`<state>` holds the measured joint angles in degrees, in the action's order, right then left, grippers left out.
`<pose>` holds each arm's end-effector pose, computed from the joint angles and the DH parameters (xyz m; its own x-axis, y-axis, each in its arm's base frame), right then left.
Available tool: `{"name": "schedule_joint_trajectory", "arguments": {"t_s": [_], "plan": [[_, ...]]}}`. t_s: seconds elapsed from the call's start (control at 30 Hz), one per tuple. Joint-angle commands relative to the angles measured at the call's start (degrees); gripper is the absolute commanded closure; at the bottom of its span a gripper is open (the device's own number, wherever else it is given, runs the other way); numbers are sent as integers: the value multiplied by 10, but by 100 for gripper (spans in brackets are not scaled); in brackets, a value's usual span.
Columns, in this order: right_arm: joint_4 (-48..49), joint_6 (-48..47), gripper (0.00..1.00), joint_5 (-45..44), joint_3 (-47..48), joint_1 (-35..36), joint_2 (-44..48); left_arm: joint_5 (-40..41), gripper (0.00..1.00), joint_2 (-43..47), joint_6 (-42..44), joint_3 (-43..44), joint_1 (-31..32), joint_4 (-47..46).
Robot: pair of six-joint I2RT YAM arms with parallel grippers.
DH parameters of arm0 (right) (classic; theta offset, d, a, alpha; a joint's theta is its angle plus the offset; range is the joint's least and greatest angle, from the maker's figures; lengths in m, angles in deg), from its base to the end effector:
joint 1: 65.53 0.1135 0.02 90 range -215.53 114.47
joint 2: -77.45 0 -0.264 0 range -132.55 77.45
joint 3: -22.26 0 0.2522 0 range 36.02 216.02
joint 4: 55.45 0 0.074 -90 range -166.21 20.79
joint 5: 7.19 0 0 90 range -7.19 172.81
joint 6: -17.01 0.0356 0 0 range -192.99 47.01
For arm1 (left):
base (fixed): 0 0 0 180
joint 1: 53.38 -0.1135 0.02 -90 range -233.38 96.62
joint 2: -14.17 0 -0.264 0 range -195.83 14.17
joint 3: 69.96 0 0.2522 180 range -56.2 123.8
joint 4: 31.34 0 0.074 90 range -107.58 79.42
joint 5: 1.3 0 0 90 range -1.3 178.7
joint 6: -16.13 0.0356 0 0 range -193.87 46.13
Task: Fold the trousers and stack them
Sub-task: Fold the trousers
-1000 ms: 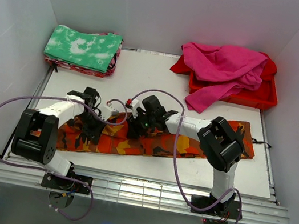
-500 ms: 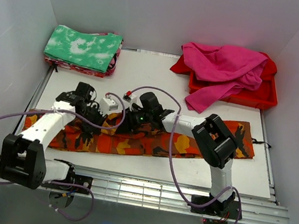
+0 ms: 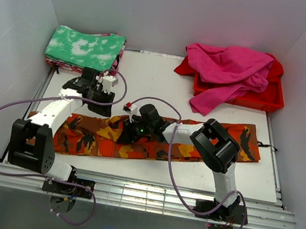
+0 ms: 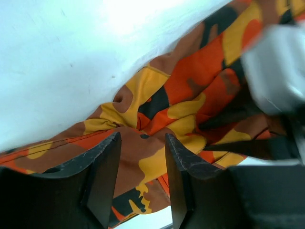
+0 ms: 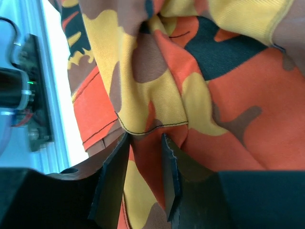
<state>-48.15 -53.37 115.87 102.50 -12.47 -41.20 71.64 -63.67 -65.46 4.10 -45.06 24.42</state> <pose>0.2448 0.3578 0.1348 -0.6117 -0.3452 -0.7118 -0.7911 0.2615 0.5530 0.2664 -0.0495 0.2618 -0.8020 0.2586 -0.5385 0.4072 0.8962 -0.1760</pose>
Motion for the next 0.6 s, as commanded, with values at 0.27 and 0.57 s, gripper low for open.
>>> {"name": "schedule_joint_trajectory", "arguments": {"t_s": [0.27,0.57], "plan": [[43,-152,75,-229,-79,99,46,110,62,-91,7,-53,6,37],[39,-172,81,-301,-91,101,33,102,48,-93,38,-66,6,51]]}}
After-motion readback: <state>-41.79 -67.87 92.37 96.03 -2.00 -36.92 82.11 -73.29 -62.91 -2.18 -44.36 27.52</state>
